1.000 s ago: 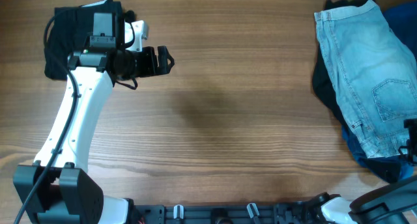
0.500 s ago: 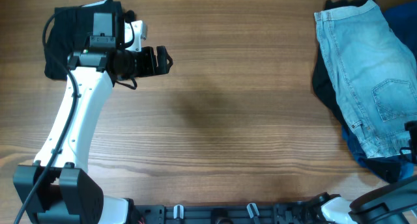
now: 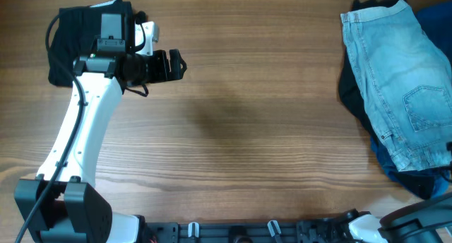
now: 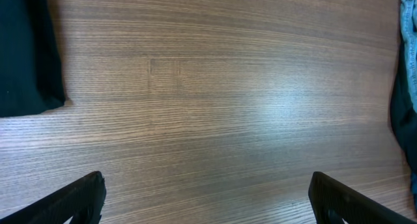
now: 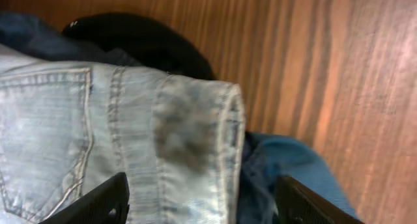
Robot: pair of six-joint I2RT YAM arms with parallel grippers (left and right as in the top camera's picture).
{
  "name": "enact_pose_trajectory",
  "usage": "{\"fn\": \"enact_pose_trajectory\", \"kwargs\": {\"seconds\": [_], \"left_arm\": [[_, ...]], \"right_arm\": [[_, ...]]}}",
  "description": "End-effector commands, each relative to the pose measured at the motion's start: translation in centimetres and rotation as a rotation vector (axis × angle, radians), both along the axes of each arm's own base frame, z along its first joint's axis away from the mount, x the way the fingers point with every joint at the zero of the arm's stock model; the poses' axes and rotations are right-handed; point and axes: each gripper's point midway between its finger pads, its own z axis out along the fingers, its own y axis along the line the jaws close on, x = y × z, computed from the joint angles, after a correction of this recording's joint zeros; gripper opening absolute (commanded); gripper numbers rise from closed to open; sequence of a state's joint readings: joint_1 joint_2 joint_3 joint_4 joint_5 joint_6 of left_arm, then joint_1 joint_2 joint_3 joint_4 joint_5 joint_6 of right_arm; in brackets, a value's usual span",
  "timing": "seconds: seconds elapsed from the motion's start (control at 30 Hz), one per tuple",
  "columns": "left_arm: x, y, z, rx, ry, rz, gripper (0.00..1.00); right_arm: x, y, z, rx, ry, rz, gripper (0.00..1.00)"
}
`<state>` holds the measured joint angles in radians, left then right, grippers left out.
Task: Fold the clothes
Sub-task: 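Lift the denim shorts off the pile with the right gripper, then pull the shorts to the table center and release with the right gripper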
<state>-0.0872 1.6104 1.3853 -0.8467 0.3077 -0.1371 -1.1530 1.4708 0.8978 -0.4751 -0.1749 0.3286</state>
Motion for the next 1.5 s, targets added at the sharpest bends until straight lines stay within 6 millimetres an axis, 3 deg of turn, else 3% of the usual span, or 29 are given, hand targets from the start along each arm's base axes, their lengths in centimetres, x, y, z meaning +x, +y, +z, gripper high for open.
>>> {"fn": "enact_pose_trajectory", "kwargs": {"seconds": [0.0,0.23,0.33,0.47,0.5,0.53,0.57,0.6,0.73,0.83,0.97,1.07,1.13,1.17,1.33,1.4,1.47], "left_arm": [[0.6,0.1,0.3,0.011,-0.015,0.006,1.0],[0.8,0.6,-0.4,0.041,-0.002,0.022,1.0],[0.9,0.6,-1.0,0.043,0.011,0.022,1.0],[1.1,0.6,-1.5,0.044,0.024,0.021,1.0],[1.1,0.6,-1.6,0.044,0.025,0.021,1.0],[1.1,0.6,-1.6,0.043,0.023,0.021,1.0],[1.2,0.6,-1.6,0.043,0.022,0.021,1.0],[1.2,0.6,-1.5,0.043,0.019,0.021,1.0],[1.3,0.6,-1.5,0.042,0.015,0.022,1.0],[1.3,0.6,-1.5,0.042,0.016,0.022,1.0],[1.3,0.6,-1.5,0.042,0.014,0.022,1.0],[1.3,0.5,-1.0,0.039,0.001,0.021,0.99],[1.3,0.5,-0.3,0.035,-0.018,0.02,1.0],[1.2,0.5,0.4,0.034,-0.036,0.021,1.0],[1.0,0.5,4.3,0.023,-0.154,0.022,1.0],[0.4,0.6,6.4,0.017,-0.206,0.023,1.0],[-0.1,0.6,7.9,0.013,-0.246,0.024,1.0]], "right_arm": [[-0.3,-0.8,0.0,-0.041,0.007,0.018,0.72],[0.9,-2.1,-2.1,-0.044,-0.018,0.055,0.7],[1.9,-2.1,-2.8,-0.026,-0.059,0.083,0.64],[3.6,-2.2,-2.1,-0.041,-0.136,0.135,0.39],[3.8,-2.1,-2.0,-0.045,-0.14,0.141,0.29],[4.1,-2.0,-2.0,-0.046,-0.141,0.149,0.11],[4.3,-1.8,-2.0,-0.044,-0.143,0.156,0.04],[4.8,-1.5,-1.9,-0.039,-0.157,0.17,0.04],[7.7,0.4,0.0,0.021,-0.295,0.211,0.04],[10.3,2.2,3.7,-0.009,-0.367,0.301,0.04],[14.3,7.5,10.7,-0.083,-0.486,0.494,0.04],[17.8,15.7,19.2,-0.18,-0.641,0.711,0.04],[18.7,20.0,22.8,-0.214,-0.725,0.812,0.04],[19.1,23.0,25.1,-0.231,-0.785,0.883,0.04],[19.3,33.9,30.4,-0.149,-0.986,1.109,0.04],[19.1,37.6,31.2,-0.109,-1.022,1.178,0.04],[19.0,39.6,31.2,-0.102,-1.024,1.2,0.05]]}}
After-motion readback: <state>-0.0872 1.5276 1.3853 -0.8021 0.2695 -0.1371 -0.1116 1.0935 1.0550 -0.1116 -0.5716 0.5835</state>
